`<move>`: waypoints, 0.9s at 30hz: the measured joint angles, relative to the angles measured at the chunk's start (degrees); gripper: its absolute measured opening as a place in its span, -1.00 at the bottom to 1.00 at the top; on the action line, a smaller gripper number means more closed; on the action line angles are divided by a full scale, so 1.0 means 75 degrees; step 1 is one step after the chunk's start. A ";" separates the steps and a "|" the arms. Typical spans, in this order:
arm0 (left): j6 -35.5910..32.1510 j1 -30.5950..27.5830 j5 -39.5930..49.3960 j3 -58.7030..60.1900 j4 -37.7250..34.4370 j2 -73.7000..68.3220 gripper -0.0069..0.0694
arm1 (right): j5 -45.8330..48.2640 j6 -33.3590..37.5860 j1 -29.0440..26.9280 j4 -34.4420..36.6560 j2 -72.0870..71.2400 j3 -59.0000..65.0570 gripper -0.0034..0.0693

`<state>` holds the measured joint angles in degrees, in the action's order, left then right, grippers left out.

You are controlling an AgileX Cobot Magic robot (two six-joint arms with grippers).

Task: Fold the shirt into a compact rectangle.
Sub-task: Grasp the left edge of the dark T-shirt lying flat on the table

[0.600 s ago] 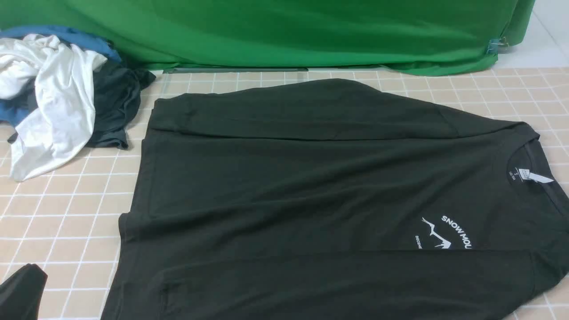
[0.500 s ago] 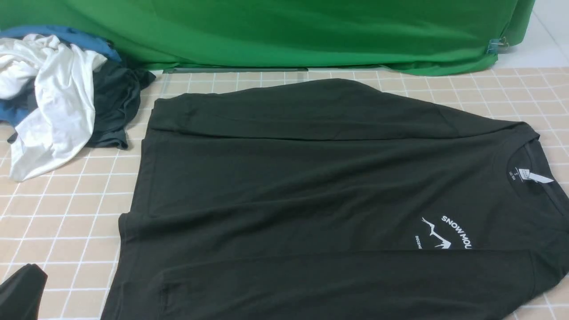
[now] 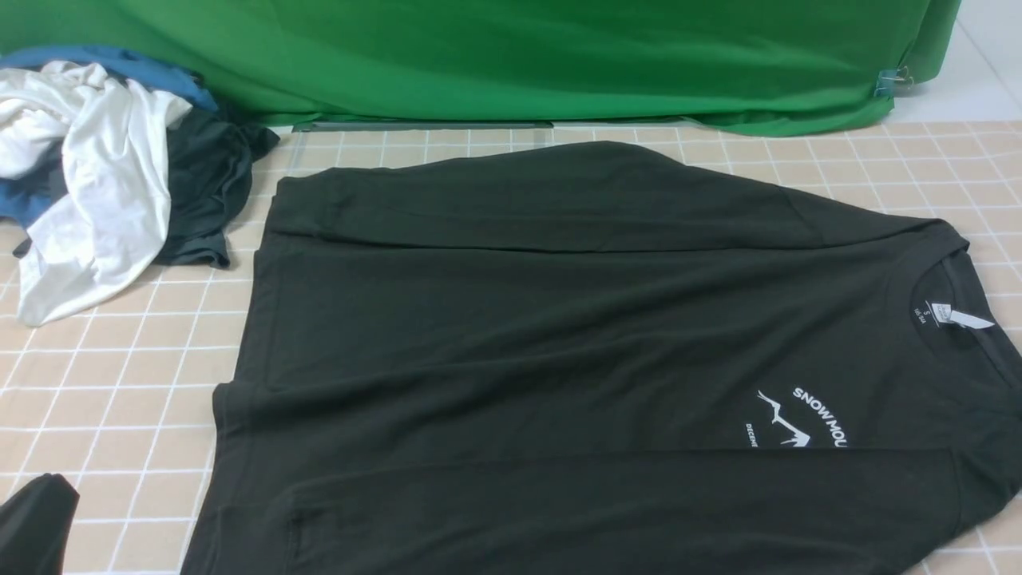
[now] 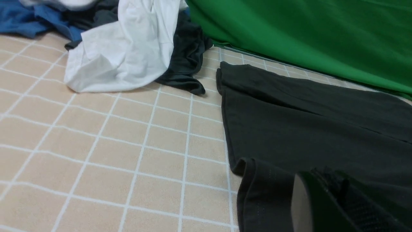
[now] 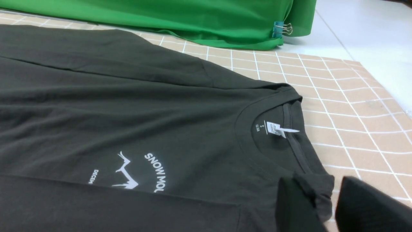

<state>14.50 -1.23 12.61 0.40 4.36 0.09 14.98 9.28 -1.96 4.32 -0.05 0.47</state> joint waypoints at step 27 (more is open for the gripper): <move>0.3358 0.0000 -0.5104 0.0000 -0.2067 0.0000 -0.78 | -0.2987 -0.4409 0.0000 0.1241 0.0000 0.0000 -0.25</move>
<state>39.68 -1.23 -25.67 0.40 -11.14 0.09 -7.43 -23.79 -1.96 13.62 -0.05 0.47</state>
